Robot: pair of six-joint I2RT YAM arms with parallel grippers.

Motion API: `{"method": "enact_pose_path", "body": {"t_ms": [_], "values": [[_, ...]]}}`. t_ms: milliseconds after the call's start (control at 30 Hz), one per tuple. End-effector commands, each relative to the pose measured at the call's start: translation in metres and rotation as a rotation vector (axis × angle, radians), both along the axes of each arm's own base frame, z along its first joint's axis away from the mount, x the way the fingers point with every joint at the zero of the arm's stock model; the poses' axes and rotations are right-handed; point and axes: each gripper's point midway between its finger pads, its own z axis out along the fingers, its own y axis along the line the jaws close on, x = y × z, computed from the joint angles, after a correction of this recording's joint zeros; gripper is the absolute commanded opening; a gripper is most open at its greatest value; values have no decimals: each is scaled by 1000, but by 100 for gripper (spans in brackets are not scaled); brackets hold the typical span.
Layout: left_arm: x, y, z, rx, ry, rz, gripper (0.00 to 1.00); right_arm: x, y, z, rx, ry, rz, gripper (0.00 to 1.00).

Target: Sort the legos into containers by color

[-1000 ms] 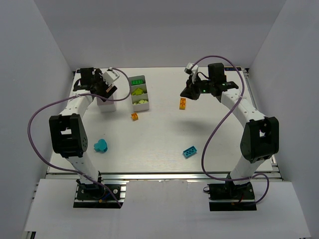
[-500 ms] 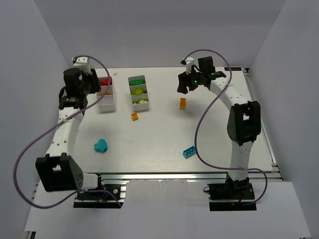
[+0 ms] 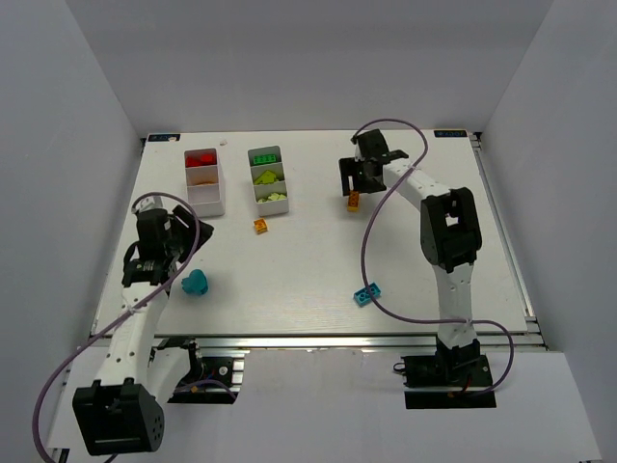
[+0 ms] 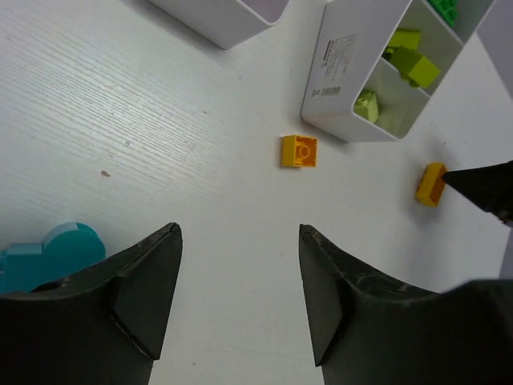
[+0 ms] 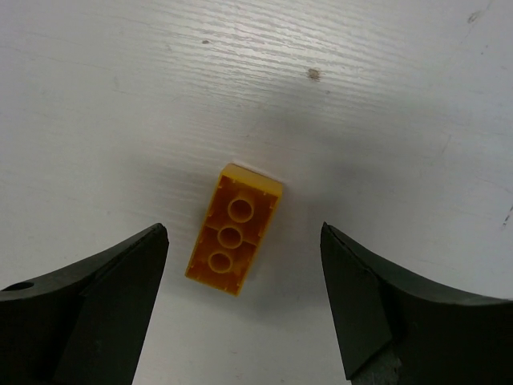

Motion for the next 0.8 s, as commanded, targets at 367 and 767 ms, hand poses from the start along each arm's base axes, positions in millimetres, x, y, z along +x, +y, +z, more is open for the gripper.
{"method": "enact_pose_path", "body": {"t_ms": [367,767], "values": [[-22,5,6,-72,6,119,71,0,4,-24,0,38,-48,37],[-10,-49,39,-244,-160,-165,81,-122,111,146,566,-322,1165,0]]}}
